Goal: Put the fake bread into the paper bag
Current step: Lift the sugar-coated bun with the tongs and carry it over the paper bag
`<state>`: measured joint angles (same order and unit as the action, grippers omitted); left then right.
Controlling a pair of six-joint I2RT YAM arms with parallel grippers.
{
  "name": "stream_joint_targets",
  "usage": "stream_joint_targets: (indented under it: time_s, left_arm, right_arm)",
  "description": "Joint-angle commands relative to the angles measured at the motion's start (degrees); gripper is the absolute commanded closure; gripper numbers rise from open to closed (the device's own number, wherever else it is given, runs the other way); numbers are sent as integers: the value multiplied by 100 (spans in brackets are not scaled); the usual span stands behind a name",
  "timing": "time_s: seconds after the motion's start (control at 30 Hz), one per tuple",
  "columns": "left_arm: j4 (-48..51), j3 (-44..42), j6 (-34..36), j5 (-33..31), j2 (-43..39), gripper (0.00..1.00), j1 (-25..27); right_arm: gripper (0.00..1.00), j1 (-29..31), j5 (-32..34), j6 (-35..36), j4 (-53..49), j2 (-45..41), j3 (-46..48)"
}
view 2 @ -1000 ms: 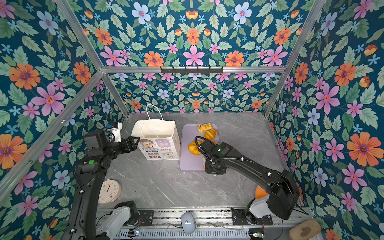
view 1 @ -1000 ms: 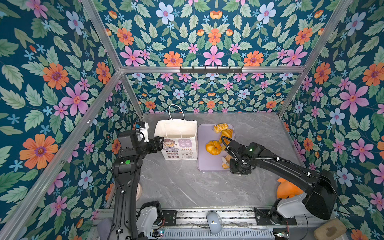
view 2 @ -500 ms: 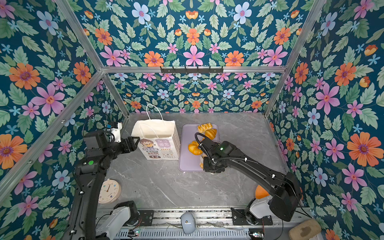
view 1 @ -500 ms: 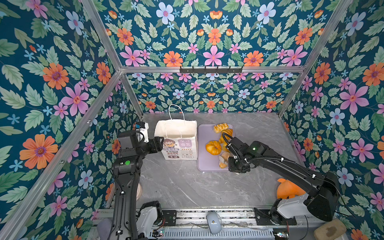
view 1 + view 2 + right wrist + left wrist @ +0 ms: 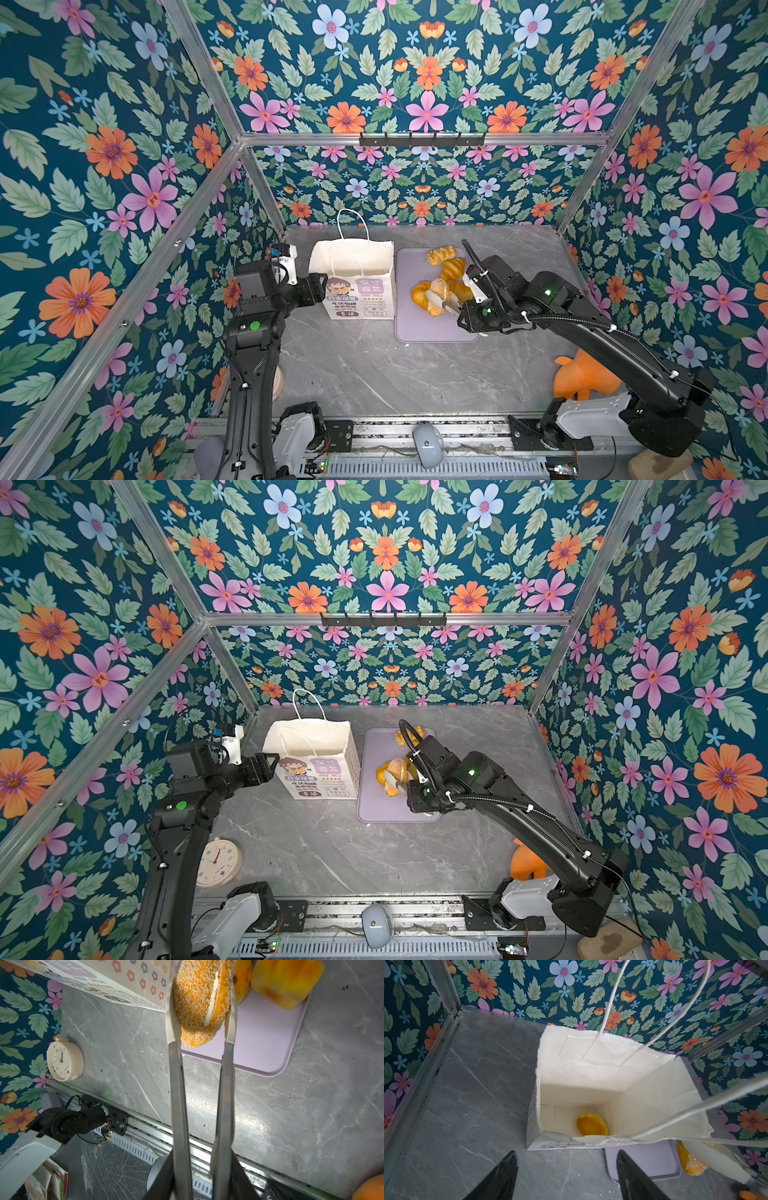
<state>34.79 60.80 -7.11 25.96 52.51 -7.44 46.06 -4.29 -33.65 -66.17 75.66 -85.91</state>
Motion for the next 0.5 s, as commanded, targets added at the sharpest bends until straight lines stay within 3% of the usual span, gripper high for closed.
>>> stream_joint_targets:
  time_s: [0.0,0.1,0.3,0.47]
  left_arm:
    - [76,81,51,2,-26,24,6]
    - [145,206,46,50,-13,24,6]
    - [420,480,87,-77,-26,24,5]
    - [510,563,84,-142,-83,24,-1]
  right_arm:
    - [72,8,121,615,-133,-42,-372]
    - [72,3,-143,1122,-55,-12,-799]
    - [72,-91,378,2149,-128,78,-1735]
    - [71,-377,-84,2911,44,212,-2294]
